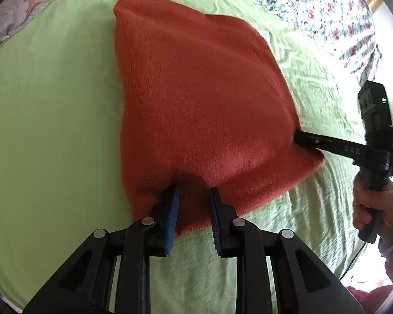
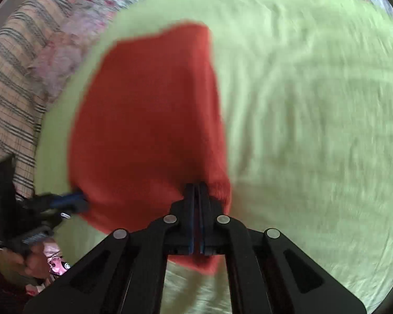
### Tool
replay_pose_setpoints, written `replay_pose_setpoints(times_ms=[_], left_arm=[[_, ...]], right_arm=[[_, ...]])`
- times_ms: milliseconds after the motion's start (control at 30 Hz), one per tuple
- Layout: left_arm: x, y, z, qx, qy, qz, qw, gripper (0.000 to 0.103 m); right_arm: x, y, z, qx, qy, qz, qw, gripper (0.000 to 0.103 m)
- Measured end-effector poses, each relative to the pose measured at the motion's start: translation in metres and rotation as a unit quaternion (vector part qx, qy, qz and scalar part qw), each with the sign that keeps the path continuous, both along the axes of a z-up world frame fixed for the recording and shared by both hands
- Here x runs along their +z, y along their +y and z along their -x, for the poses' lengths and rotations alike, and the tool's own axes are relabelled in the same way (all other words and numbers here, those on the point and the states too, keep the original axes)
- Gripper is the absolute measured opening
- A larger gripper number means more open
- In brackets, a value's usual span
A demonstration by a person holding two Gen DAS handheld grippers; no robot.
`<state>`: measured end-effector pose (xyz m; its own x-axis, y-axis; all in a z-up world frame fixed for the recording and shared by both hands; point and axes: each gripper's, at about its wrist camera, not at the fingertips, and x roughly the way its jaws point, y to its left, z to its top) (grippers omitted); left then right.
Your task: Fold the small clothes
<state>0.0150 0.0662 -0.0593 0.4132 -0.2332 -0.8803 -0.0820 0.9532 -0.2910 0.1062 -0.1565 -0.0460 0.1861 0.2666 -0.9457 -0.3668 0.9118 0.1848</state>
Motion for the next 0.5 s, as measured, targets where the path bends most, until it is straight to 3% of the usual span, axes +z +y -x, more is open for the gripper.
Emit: replay_pose_setpoints(times_ms=[100, 433, 500], left_arm=[[0.001, -0.002, 0.001, -0.007, -0.002, -0.013, 0.9999, 0.023], [0.006, 0.01, 0.024, -0.002, 0.0, -0.003, 1.0, 0.024], [0.01, 0.012, 0.031, 0.0, 0.0, -0.002, 1.0, 0.025]], right_arm=[[-0.011, -0.009, -0.004, -0.022, -0.004, -0.025, 0.999, 0.0], [0.009, -0.013, 0.007, -0.044, -0.021, -0.009, 0.999, 0.001], [0.014, -0.02, 0.013, -0.059, -0.023, 0.003, 0.998, 0.013]])
